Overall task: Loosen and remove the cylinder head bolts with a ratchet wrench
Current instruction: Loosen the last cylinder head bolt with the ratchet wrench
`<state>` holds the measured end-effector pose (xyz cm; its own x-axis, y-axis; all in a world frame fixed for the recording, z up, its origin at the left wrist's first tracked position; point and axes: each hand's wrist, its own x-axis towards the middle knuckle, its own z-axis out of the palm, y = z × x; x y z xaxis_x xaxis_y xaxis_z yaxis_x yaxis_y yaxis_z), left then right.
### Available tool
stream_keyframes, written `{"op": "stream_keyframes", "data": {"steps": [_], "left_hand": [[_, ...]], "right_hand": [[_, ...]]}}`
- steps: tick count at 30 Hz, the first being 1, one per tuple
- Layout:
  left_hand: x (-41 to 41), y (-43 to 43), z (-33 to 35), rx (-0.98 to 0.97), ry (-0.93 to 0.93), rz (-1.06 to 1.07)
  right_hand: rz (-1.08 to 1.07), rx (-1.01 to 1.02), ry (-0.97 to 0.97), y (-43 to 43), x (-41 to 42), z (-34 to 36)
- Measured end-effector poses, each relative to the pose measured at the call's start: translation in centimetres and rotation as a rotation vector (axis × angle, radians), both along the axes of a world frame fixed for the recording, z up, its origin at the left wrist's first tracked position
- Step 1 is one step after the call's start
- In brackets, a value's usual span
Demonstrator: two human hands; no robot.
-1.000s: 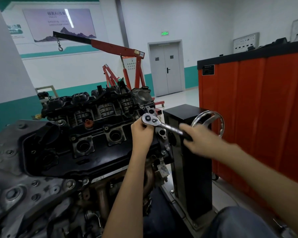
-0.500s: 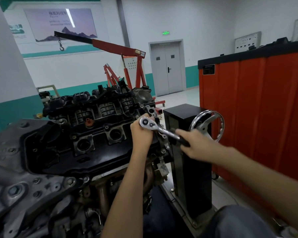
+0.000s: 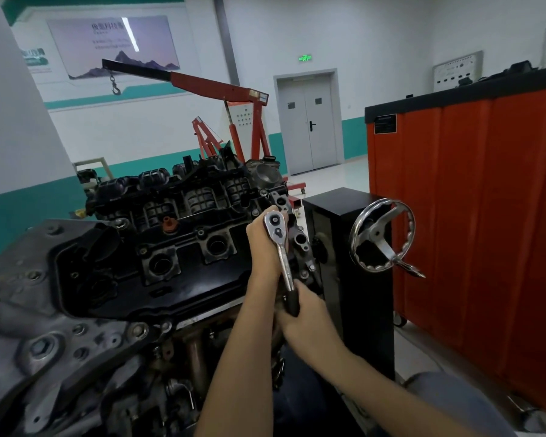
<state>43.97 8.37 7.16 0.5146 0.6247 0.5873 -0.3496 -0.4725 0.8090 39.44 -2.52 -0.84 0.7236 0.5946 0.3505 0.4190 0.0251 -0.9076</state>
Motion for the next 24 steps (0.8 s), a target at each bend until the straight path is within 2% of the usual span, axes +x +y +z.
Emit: {"op": "stream_keyframes", "data": {"steps": [4,7,9,11,13,16,19,22,24], "left_hand": [[-0.8,1.0,0.0,-0.012,0.049,-0.048],[-1.4,1.3,0.3,0.198,0.107,-0.053],[-1.7,1.4,0.9,0.257,0.115,-0.048],[-1.7,1.5,1.5,0.223,0.116,-0.062],[-1.5,1.6,2.1,0.153,0.077,-0.080],[-0.8,1.3,2.3,0.144,0.063,-0.099],[0.0,0.8,2.1,0.185,0.104,-0.096],[0.2,0.5,1.9,0.329,0.158,-0.103],[0.1,0.5,1.9,0.371,0.168,-0.110]], "right_hand": [[-0.020,-0.173,-0.241,-2.2,3.1,1.8],[0.042,-0.438,-0.463,-5.4,7.4,5.5],[0.033,-0.576,-0.642,-6.0,9.8,8.7],[0.019,-0.652,-0.760,-5.7,11.3,11.0],[0.021,-0.631,-0.770,-5.4,11.3,11.6],[0.024,-0.501,-0.556,-5.3,9.4,9.3],[0.091,-0.294,-0.175,-4.9,5.5,5.6],[0.263,-0.057,0.244,-4.3,2.7,3.7],[0.347,-0.049,0.426,-4.5,3.0,4.0]]}}
